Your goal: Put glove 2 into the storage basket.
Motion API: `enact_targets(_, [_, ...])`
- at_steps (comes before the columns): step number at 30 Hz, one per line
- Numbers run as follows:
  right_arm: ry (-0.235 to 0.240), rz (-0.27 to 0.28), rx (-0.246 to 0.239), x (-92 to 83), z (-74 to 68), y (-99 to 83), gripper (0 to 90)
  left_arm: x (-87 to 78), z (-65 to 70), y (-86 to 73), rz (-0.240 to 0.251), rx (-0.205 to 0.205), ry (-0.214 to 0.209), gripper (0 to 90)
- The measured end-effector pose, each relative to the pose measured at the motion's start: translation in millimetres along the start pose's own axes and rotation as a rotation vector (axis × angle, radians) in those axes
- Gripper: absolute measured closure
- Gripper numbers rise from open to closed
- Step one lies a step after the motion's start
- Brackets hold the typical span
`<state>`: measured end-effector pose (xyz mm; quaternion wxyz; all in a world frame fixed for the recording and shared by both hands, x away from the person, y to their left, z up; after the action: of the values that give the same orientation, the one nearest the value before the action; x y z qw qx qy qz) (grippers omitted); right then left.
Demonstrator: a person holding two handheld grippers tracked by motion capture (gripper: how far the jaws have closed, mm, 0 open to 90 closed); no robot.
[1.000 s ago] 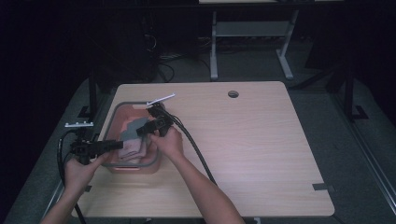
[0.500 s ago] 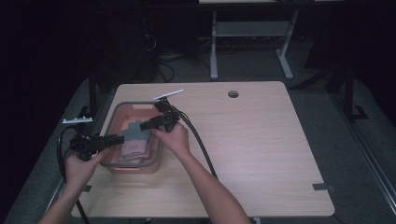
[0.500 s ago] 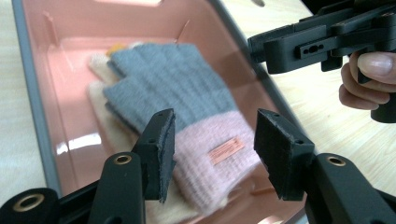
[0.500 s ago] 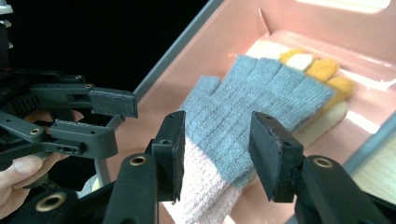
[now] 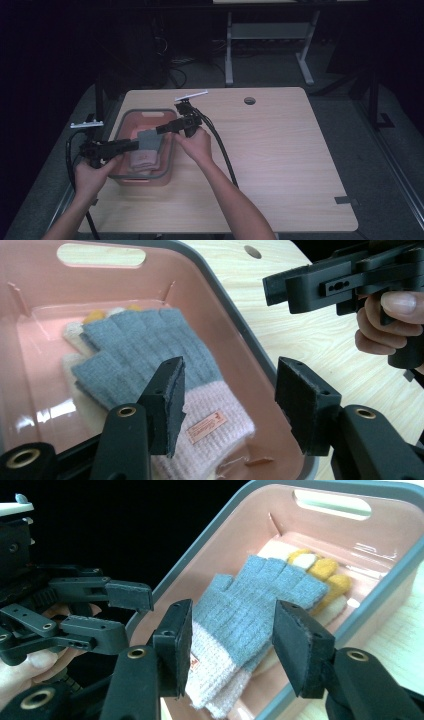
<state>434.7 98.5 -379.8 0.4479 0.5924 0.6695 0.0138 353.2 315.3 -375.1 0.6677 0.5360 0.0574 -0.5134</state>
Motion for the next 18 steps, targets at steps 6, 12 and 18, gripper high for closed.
enact_targets(6, [-0.002,0.012,0.001,-10.2,2.3,-0.7,48.5,3.3,7.9,3.7,0.002,0.013,-0.010,44.0])
enact_targets(12, [-0.011,0.033,0.015,-24.6,8.0,-4.3,47.4,10.4,19.4,7.8,-0.002,0.039,-0.026,42.9])
enact_targets(18, [-0.029,0.059,0.032,-45.4,19.2,-11.2,45.9,22.5,36.1,12.2,-0.009,0.076,-0.046,41.0])
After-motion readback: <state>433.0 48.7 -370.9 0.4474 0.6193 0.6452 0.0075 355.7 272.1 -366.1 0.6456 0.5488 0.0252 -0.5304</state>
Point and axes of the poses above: each handheld gripper's, and its own axes: x roughly forward along the jaws, y roughly out of its top, z roughly to its right, the point moved 4 cm from there along x, roughly forward along the jaws, and after that the axes turned 6 degrees about -z, right-handed, at the moved point
